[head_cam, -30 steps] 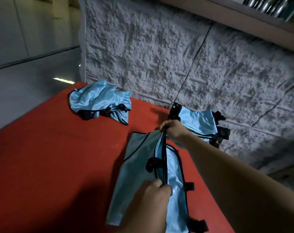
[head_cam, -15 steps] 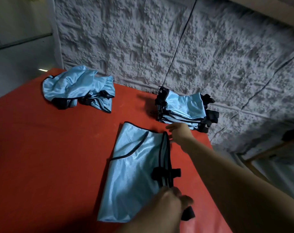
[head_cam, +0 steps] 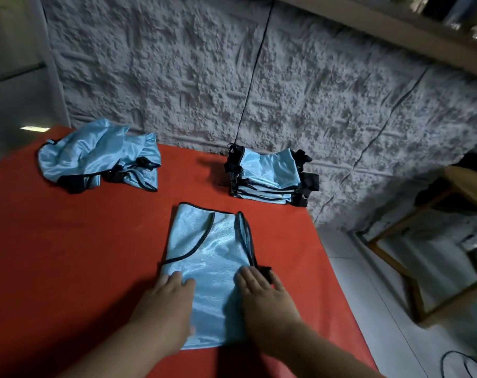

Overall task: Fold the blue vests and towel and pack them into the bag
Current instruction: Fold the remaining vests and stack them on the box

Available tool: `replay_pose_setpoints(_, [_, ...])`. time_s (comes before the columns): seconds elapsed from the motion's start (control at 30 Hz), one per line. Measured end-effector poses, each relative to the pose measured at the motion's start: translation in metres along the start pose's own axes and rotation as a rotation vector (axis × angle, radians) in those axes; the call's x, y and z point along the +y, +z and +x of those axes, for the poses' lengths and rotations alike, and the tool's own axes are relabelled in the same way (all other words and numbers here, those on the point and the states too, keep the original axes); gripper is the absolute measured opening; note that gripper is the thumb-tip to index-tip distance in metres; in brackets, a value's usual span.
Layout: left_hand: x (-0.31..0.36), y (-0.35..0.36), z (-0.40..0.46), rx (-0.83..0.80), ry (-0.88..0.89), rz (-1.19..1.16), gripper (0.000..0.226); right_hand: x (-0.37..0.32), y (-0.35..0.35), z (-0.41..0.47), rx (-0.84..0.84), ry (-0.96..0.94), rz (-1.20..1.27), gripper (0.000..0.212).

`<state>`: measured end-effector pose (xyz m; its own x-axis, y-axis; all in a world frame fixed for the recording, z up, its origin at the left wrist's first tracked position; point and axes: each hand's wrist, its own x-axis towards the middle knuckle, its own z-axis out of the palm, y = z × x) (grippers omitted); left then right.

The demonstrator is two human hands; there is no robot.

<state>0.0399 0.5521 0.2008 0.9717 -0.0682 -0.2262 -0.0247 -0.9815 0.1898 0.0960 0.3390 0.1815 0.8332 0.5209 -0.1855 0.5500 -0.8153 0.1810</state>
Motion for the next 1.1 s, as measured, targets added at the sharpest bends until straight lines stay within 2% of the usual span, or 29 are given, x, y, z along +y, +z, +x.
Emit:
replay_pose_setpoints(0.1, [0.001,0.004,-0.005,0.054,0.025,0.009,0.056,0.027,-0.017,-0.022,-0.221,0.18,-0.04,0.072])
replay_pose_setpoints(0.17, [-0.002,0.001,-0.011,0.033,0.041,-0.028,0.059,0.022,-0.035,-0.028,-0.272,0.283,0.003,0.075])
replay_pose_setpoints(0.23, [-0.005,-0.001,-0.018,0.048,0.049,-0.089,0.059,0.007,-0.051,-0.033,-0.124,0.293,0.106,0.073])
replay_pose_setpoints(0.27, [-0.007,-0.002,-0.021,0.093,0.021,-0.121,0.055,-0.002,-0.056,-0.036,-0.006,0.267,0.162,0.065])
replay_pose_setpoints(0.33, [-0.014,-0.006,-0.031,0.191,-0.137,-0.173,0.04,-0.022,-0.052,-0.049,0.255,0.254,0.261,0.034])
replay_pose_setpoints(0.37, [-0.018,-0.01,-0.035,0.205,-0.236,-0.187,0.034,-0.029,-0.05,-0.057,0.3,0.324,0.323,0.023])
replay_pose_setpoints(0.4, [-0.021,-0.012,-0.037,0.177,-0.314,-0.212,0.034,-0.033,-0.048,-0.062,0.249,0.441,0.424,0.026])
replay_pose_setpoints(0.5, [-0.03,-0.007,-0.037,0.037,-0.435,-0.35,0.036,-0.019,-0.03,-0.061,-0.013,0.768,0.681,0.057])
replay_pose_setpoints(0.57, [-0.031,0.001,-0.033,-0.021,-0.48,-0.535,0.031,-0.01,-0.023,-0.058,-0.042,0.847,0.746,0.064])
replay_pose_setpoints(0.6, [-0.029,0.003,-0.031,-0.036,-0.49,-0.637,0.028,-0.008,-0.022,-0.056,-0.06,0.855,0.761,0.061])
replay_pose_setpoints(0.7, [-0.02,0.005,-0.029,-0.071,-0.544,-0.796,0.017,-0.007,-0.019,-0.052,-0.09,0.822,0.764,0.046])
replay_pose_setpoints(0.83, [-0.013,0.008,-0.028,-0.031,-0.568,-0.879,0.012,-0.007,-0.015,-0.047,-0.048,0.805,0.578,0.052])
replay_pose_setpoints(0.9, [-0.01,0.007,-0.029,0.058,-0.57,-0.938,0.011,-0.01,-0.014,-0.046,0.047,0.755,0.44,0.055])
replay_pose_setpoints(1.0, [-0.008,0.008,-0.031,0.201,-0.586,-1.003,0.019,-0.011,-0.008,-0.044,0.341,0.44,0.316,0.043])
replay_pose_setpoints(1.1, [-0.008,0.009,-0.035,0.157,-0.567,-1.199,0.022,-0.012,-0.01,-0.045,0.315,0.1,0.317,0.026])
